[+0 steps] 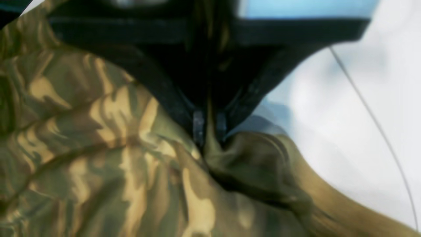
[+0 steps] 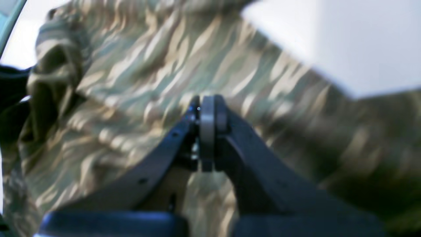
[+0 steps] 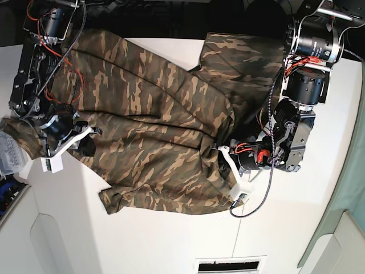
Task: Layout the t-shirt on the table in an organized manner, then fold the t-shirt properly
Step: 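Move the left gripper with the shirt toward the shirt's middle, then lift the grasped shirt with the left gripper and bunch it toward the right gripper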
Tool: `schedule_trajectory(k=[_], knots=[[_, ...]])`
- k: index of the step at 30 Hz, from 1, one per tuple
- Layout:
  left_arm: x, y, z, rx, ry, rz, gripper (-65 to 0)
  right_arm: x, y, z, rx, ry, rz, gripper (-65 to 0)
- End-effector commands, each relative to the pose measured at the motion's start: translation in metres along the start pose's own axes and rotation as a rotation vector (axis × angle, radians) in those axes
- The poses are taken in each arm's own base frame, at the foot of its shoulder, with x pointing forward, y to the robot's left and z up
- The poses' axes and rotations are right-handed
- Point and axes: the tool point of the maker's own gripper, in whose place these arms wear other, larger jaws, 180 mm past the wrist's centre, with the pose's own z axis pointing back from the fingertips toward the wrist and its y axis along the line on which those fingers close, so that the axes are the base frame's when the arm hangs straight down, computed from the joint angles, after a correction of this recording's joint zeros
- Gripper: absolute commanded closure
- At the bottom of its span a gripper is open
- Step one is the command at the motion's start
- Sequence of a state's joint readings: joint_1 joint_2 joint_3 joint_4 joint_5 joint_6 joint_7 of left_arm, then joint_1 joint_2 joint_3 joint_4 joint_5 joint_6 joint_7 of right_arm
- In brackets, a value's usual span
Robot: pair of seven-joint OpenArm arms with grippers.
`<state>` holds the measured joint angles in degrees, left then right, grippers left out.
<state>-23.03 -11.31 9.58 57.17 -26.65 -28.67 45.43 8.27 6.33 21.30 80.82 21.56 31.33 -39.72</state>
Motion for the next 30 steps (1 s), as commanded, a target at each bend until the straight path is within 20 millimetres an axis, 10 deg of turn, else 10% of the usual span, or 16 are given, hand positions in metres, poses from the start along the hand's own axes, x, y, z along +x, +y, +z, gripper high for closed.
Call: schedule_trajectory(k=[1, 14, 23, 30], knots=[[0.034, -0.003, 0.010, -0.013, -0.087, -0.031, 0.0, 0.019, -0.008, -0.001, -0.012, -0.045, 0.014, 0.0], [0.049, -0.003, 0.019, 0.010, -0.129, -0.051, 0.0, -0.007, -0.061, -0.008, -0.058, 0.054, -0.075, 0.0], [0.044, 0.052, 0.047, 0.132, -0.179, -0.030, -19.1, -0.017, -0.073, 0.001, -0.089, 0.049, -0.114, 0.0], [0.042, 0.075, 0.062, 0.171, -0.182, -0.008, -21.6, -0.004, -0.099, 0.018, -0.139, -0.014, -0.145, 0.0]])
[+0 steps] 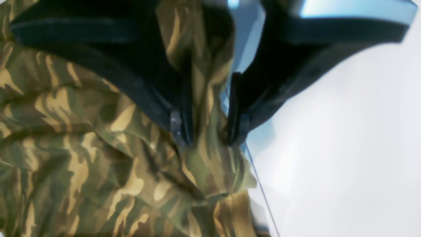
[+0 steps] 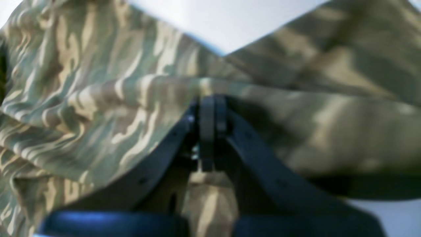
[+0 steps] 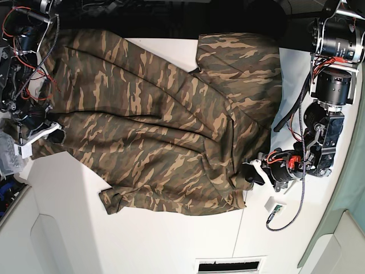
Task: Layout the t-shirt on the table in an organized manner, then fold the t-shirt properly
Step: 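Lift the grasped shirt with the left gripper and bunch it toward the right gripper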
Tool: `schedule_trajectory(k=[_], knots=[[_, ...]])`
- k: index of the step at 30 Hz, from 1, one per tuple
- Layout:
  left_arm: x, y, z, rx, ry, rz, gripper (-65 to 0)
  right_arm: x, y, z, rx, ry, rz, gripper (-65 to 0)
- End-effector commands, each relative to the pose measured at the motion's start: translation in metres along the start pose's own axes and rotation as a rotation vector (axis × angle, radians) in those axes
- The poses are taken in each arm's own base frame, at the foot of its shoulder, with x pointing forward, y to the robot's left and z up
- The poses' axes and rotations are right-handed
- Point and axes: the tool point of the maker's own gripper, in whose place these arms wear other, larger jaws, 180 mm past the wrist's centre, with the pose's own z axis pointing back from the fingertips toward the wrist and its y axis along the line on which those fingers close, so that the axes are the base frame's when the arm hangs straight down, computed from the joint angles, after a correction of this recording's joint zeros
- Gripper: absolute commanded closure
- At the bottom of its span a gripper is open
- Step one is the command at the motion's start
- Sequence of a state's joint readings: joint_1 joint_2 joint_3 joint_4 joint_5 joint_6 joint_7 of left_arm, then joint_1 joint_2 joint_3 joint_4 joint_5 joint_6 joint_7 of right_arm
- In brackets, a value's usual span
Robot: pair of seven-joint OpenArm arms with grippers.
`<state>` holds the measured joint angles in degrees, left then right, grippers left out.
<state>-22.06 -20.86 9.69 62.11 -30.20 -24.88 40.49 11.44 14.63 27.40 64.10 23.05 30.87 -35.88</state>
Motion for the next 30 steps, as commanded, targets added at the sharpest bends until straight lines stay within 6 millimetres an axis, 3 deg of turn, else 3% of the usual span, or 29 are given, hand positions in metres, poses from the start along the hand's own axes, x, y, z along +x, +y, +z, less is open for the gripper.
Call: schedule_trajectory(k=[1, 3, 6, 10, 15, 18, 20, 23, 30], knots=[[0.026, 0.005, 0.010, 0.000, -0.064, -0.008, -21.6, 0.026, -0.004, 0.006, -0.002, -0.067, 0.021, 0.0], [0.030, -0.003, 0.013, -0.029, -0.085, -0.011, -21.6, 0.029, -0.011, 0.009, -0.023, -0.066, 0.040, 0.0], [0.030, -0.030, 0.020, -0.115, -0.105, -0.075, -21.5, 0.026, -0.022, 0.010, -0.049, -0.056, 0.051, 0.0], [0.005, -0.079, 0.029, -0.250, -0.102, -0.143, -21.5, 0.011, -0.029, 0.004, -0.050, -0.026, 0.013, 0.0], [-0.072, -0.127, 0.017, -0.329, 0.024, -0.085, -21.5, -0.011, -0.024, -0.005, -0.027, 0.040, 0.012, 0.0], [-0.121, -0.169, 0.012, -0.389, 0.121, -0.095, -21.5, -0.018, -0.017, -0.007, -0.002, 0.062, 0.004, 0.0], [-0.144, -0.187, 0.009, -0.393, 0.171, -0.122, -21.5, -0.027, -0.011, -0.007, 0.031, 0.106, -0.028, 0.0], [-0.153, -0.183, 0.001, -0.296, 0.186, -0.137, -21.3, -0.041, -0.001, -0.002, 0.085, 0.152, -0.064, 0.0], [-0.131, -0.145, -0.016, -0.148, 0.176, -0.178, -20.8, -0.077, 0.014, 0.024, 0.139, 0.137, -0.109, 0.0]])
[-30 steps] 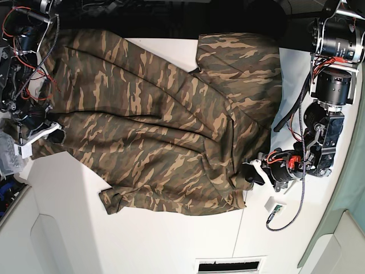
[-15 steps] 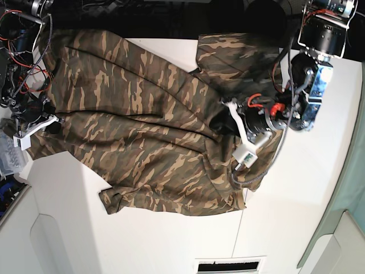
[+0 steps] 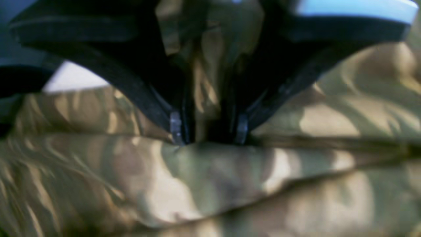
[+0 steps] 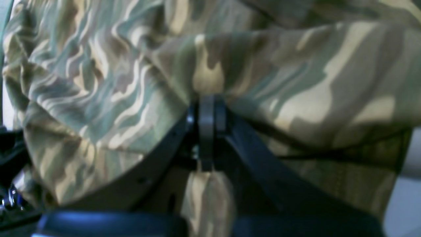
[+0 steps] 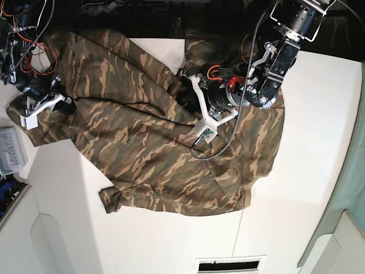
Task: Layout the t-shirt on the table in an organized manner, then fold the t-shirt properly
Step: 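Lift the grasped shirt with the left gripper and bunch it toward the right gripper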
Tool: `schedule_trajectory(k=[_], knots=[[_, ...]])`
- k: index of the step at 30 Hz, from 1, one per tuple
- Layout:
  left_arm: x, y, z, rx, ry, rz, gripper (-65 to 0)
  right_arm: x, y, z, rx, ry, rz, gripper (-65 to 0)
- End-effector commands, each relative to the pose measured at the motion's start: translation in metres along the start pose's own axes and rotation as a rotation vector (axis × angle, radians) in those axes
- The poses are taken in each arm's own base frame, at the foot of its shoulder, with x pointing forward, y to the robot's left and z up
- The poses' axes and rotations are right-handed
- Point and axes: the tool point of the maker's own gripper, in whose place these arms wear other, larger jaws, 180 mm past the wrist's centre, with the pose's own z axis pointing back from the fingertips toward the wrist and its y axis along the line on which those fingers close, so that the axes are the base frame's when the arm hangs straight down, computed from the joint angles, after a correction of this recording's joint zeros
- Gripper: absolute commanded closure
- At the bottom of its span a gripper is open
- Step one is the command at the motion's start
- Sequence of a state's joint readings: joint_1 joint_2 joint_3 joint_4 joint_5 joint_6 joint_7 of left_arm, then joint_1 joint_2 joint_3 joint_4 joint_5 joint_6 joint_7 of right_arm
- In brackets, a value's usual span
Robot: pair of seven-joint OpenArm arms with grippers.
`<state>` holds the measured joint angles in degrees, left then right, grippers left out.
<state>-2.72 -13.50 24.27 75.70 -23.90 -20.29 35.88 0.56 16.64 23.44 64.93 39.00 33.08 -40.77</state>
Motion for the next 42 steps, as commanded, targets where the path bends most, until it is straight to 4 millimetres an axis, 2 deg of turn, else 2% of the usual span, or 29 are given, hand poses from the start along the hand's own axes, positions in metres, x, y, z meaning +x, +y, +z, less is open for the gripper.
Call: schedule_trajectory(k=[1, 5, 10, 13, 15, 19, 24, 27, 30, 33, 38, 42], knots=[[-0.006, 0.024, 0.000, 0.079, 0.057, -0.010, -20.8, -0.001, 0.004, 0.004, 0.007, -0.001, 0.015, 0.0], [0.001, 0.038, -0.018, 0.093, 0.088, 0.031, -20.8, -0.024, 0.027, 0.000, 0.052, 0.001, -0.006, 0.0], [0.020, 0.046, -0.041, 0.097, 0.101, 0.070, -20.8, -0.046, 0.071, -0.023, 0.148, 0.015, -0.059, 0.0], [0.034, 0.048, -0.046, 0.096, 0.102, 0.072, -20.8, -0.056, 0.100, -0.035, 0.207, 0.033, -0.068, 0.0], [0.044, 0.043, -0.045, 0.060, 0.107, 0.035, -20.8, -0.056, 0.114, -0.039, 0.234, 0.032, -0.055, 0.0], [0.068, 0.039, -0.035, 0.017, 0.103, -0.034, -20.8, -0.034, 0.125, -0.031, 0.243, -0.017, 0.015, 0.0], [0.115, 0.054, -0.001, 0.060, -0.028, -0.077, -20.8, -0.009, 0.124, -0.017, 0.225, -0.065, 0.101, 0.0], [0.128, 0.058, 0.015, 0.079, -0.048, -0.115, -20.8, 0.007, 0.120, -0.013, 0.208, -0.110, 0.130, 0.0], [0.125, 0.052, 0.018, 0.056, -0.033, -0.105, -20.8, 0.032, 0.112, -0.012, 0.163, -0.167, 0.171, 0.0], [0.118, 0.036, 0.018, 0.000, -0.041, -0.079, -20.8, 0.062, 0.102, -0.009, 0.095, -0.225, 0.217, 0.0], [0.105, -0.014, 0.023, -0.164, -0.085, -0.118, -20.8, 0.097, 0.096, -0.021, 0.031, -0.247, 0.278, 0.0], [0.083, -0.051, 0.020, -0.243, -0.088, -0.100, -20.8, 0.106, 0.085, -0.038, 0.032, -0.249, 0.233, 0.0]])
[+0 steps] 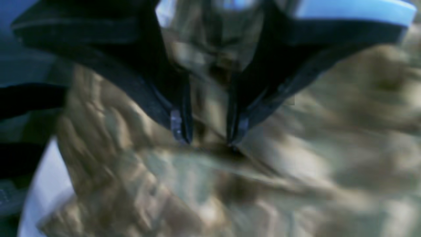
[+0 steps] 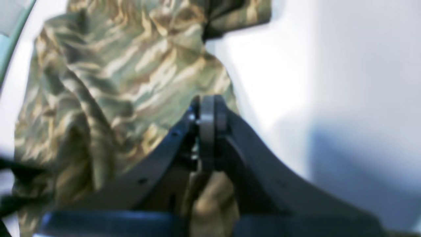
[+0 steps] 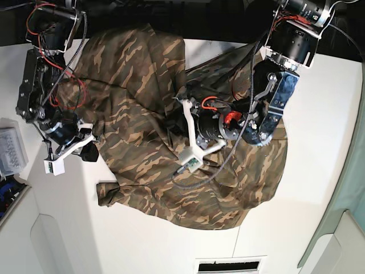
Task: Layout the t-shirt on the table in an organized manner, then fold the t-shirt properly
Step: 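Lift the grasped shirt with the left gripper and bunch it toward the right gripper, then raise the shirt with both grippers, shaking it loose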
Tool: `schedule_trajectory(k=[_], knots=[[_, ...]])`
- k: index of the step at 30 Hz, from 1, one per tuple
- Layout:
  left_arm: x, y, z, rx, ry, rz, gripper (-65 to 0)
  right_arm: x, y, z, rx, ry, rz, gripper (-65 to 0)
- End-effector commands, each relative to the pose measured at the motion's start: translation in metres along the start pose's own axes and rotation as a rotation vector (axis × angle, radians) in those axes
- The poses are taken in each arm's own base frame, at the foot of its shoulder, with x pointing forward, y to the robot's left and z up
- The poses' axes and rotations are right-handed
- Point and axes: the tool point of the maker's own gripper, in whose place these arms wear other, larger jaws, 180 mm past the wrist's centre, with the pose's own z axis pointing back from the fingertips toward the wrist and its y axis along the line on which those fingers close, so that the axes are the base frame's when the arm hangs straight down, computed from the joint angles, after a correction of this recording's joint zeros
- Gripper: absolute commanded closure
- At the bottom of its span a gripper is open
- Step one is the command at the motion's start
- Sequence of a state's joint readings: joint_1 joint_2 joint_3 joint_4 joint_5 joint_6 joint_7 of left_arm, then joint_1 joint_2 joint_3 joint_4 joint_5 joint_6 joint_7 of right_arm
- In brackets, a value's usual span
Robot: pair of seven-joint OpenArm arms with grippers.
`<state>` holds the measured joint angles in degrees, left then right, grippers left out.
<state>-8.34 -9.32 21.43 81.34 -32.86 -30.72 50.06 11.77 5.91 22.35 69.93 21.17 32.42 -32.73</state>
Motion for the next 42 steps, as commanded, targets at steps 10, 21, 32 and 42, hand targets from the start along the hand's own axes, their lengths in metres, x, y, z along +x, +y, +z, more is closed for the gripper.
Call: schedule_trajectory(k=[10, 21, 32, 42], knots=[[-0.053, -0.073, -0.035, -0.135, 0.033, 0.115, -20.8, -0.033, -0.018, -0.018, -0.023, 0.057, -0.042, 0.0], [-0.076, 0.019, -0.022, 0.141, 0.176, 0.034, -20.8, -0.079, -0.001, 0.014, 0.054, 0.101, -0.164, 0.0], [-0.029, 0.097, -0.010, 0.300, 0.128, 0.023, -20.8, -0.139, 0.058, 0.042, 0.150, 0.130, -0.287, 0.0], [-0.009, 0.093, -0.008, 0.275, 0.122, -0.026, -20.8, -0.086, 0.087, 0.036, 0.229, 0.014, -0.215, 0.0]])
